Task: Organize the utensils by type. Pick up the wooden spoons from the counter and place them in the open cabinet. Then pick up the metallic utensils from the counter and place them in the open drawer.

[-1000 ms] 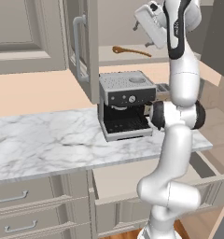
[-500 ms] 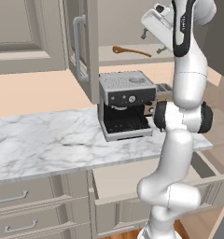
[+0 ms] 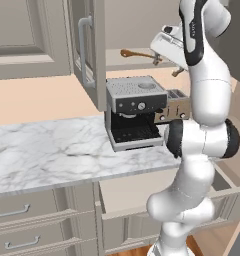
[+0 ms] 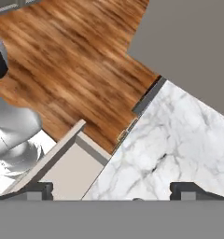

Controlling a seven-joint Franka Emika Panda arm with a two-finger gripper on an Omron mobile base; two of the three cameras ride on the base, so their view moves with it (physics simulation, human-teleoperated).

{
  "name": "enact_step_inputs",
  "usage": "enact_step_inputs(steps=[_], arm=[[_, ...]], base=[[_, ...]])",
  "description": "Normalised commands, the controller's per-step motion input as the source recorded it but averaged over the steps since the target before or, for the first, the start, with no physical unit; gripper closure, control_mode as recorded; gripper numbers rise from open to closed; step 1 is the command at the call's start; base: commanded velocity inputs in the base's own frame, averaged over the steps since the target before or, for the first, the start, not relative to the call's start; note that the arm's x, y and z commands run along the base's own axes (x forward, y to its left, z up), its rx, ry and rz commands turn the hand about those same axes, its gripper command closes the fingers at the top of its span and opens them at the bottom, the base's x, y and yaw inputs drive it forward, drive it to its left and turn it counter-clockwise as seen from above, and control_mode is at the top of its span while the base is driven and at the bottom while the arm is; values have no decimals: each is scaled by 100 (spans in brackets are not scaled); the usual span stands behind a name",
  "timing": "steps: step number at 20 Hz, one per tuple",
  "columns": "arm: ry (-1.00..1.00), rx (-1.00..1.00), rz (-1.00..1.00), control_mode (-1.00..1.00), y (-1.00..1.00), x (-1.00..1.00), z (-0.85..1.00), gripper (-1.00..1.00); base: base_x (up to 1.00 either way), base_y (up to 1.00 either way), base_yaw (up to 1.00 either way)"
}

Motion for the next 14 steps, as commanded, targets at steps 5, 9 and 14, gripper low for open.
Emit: enact_step_inputs(steps=[5,9,14], arm=[[12,14,-29,-100,17,-94,-69,-100],[23,24,-32,-100,3,-81,-56,-100],[27,22,-39,-100,1,-60,-40,-100]], base=[[0,0,0],[0,0,0],[0,0,0]])
